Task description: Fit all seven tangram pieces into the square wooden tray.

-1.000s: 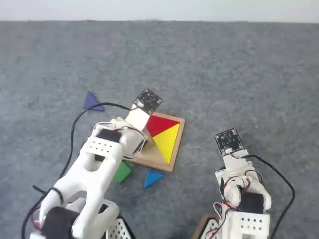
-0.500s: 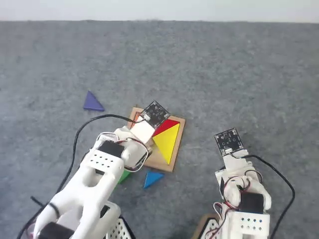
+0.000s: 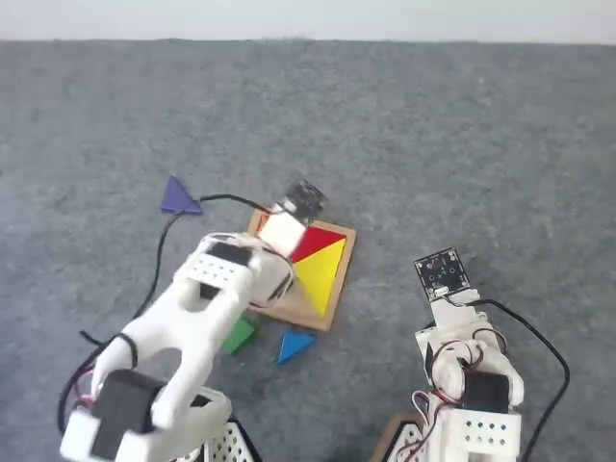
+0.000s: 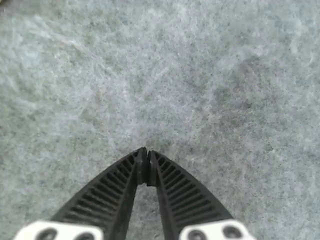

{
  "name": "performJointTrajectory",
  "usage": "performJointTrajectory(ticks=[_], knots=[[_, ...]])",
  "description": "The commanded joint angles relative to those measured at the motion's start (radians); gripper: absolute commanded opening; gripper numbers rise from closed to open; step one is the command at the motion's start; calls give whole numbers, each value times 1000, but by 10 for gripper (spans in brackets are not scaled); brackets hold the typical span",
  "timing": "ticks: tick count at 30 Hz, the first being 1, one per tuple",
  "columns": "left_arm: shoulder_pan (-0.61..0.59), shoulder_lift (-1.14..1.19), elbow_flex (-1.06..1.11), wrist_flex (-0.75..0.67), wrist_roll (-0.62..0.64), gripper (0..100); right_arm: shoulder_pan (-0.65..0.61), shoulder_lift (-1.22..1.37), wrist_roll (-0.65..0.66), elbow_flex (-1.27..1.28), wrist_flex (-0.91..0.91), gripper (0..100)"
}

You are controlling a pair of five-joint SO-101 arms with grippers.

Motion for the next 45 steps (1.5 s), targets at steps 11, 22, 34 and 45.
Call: performJointTrajectory(ticks=[11, 22, 34, 45], knots=[[-84, 32, -88, -86, -11, 123, -4, -16, 8, 17, 2, 8], [-110, -390, 33, 138, 52, 127, -4, -16, 8, 17, 2, 8], [-133, -414, -108, 715, -89, 216, -4, -16, 8, 17, 2, 8], [-146, -133, -96, 694, -216, 218, -4, -16, 8, 17, 2, 8]])
